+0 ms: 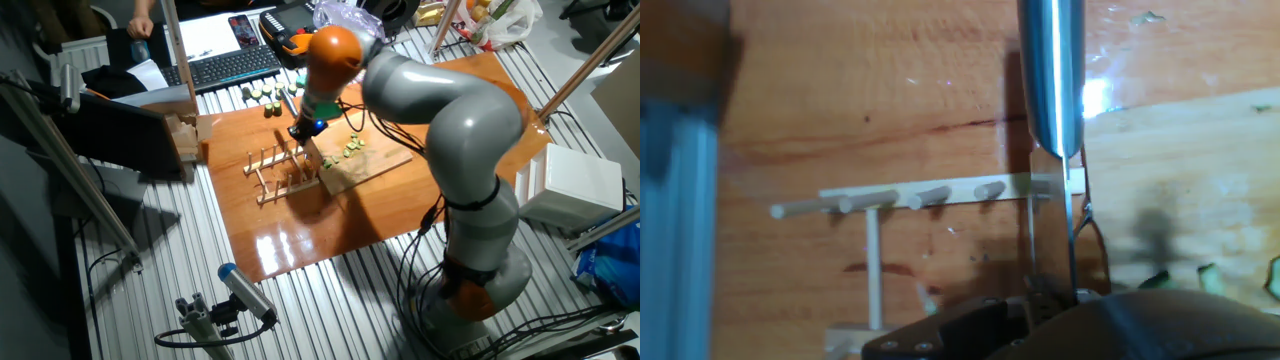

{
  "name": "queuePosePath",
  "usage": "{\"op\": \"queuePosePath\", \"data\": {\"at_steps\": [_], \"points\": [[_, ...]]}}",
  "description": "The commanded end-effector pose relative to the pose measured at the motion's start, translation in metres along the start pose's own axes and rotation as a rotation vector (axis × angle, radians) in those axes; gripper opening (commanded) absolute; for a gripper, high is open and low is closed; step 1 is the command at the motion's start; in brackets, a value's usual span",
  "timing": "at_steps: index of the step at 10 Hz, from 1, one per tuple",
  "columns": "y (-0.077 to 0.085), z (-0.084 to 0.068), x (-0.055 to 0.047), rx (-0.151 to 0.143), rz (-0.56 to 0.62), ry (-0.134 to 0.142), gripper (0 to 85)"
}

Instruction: Chop the cucumber into shreds

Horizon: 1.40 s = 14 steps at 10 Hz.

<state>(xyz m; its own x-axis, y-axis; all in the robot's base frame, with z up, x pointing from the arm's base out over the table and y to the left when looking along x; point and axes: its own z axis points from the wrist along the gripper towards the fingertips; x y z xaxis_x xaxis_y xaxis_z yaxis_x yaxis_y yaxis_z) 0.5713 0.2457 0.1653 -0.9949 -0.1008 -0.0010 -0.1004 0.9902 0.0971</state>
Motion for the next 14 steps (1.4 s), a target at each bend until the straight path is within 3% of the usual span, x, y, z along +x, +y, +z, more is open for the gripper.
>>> {"op": "queuePosePath", "data": {"at_steps": [1, 2, 6, 8, 9, 10, 11, 14], "points": [[0.000, 0.001, 0.001, 0.052, -0.004, 0.005, 0.0], [0.000, 0.005, 0.000, 0.073, -0.008, 0.014, 0.0], [0.003, 0.035, -0.007, 0.101, -0.019, 0.014, 0.0], [0.002, 0.040, -0.009, 0.143, -0.043, 0.035, 0.0], [-0.001, 0.047, -0.013, 0.146, -0.058, 0.056, 0.0], [-0.004, 0.055, -0.017, 0.120, -0.063, 0.069, 0.0], [-0.007, 0.064, -0.019, 0.113, -0.068, 0.062, 0.0], [-0.005, 0.072, -0.015, 0.156, -0.079, 0.058, 0.0]]}}
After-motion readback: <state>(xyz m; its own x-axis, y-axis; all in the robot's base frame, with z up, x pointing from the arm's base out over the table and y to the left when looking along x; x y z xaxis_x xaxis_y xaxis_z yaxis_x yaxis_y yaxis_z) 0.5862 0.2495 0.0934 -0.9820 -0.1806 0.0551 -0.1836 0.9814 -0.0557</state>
